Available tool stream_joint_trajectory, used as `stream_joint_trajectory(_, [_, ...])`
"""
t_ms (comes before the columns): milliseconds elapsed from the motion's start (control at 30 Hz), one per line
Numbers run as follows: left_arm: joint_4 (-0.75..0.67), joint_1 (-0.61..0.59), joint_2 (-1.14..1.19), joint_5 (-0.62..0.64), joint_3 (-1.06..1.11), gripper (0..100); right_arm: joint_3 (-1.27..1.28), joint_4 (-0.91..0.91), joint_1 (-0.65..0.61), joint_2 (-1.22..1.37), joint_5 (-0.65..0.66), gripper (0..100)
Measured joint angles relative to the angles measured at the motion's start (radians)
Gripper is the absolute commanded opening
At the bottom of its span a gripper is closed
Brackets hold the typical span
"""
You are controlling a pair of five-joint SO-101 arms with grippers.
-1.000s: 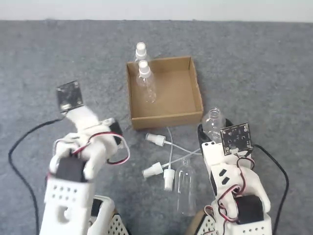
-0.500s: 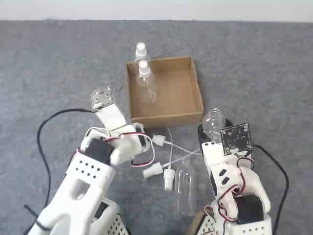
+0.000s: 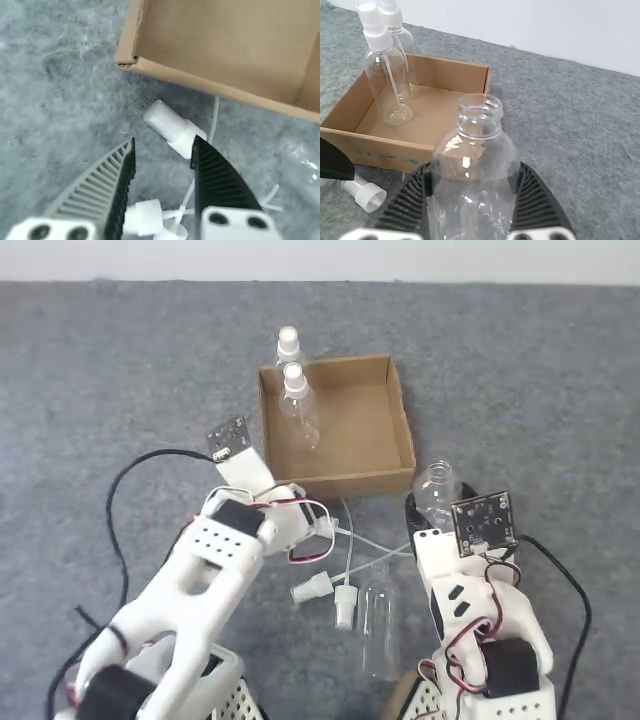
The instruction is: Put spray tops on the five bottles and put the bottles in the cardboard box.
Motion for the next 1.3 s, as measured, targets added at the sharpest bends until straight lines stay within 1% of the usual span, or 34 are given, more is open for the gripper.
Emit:
stream_joint_trajectory(433, [-0.124,0.0,0.153,0.04,-0.002,17,0.0,0.0,-0.003,0.0,0.0,0.6])
stream_joint_trajectory(767, [-0.135,0.0,0.348,0.046,-0.123,17,0.0,0.0,-0.003,0.0,0.0,0.6])
stream_joint_trajectory(867, [-0.101,0.002,0.37,0.046,-0.164,17,0.0,0.0,-0.003,0.0,0.0,0.6])
stream_joint_trajectory(1033, [-0.017,0.038,0.37,0.046,-0.209,18,0.0,0.0,-0.003,0.0,0.0,0.6])
stream_joint_trajectory(1300, [0.006,0.063,0.376,0.046,-0.215,18,0.0,0.0,-0.003,0.0,0.0,0.6])
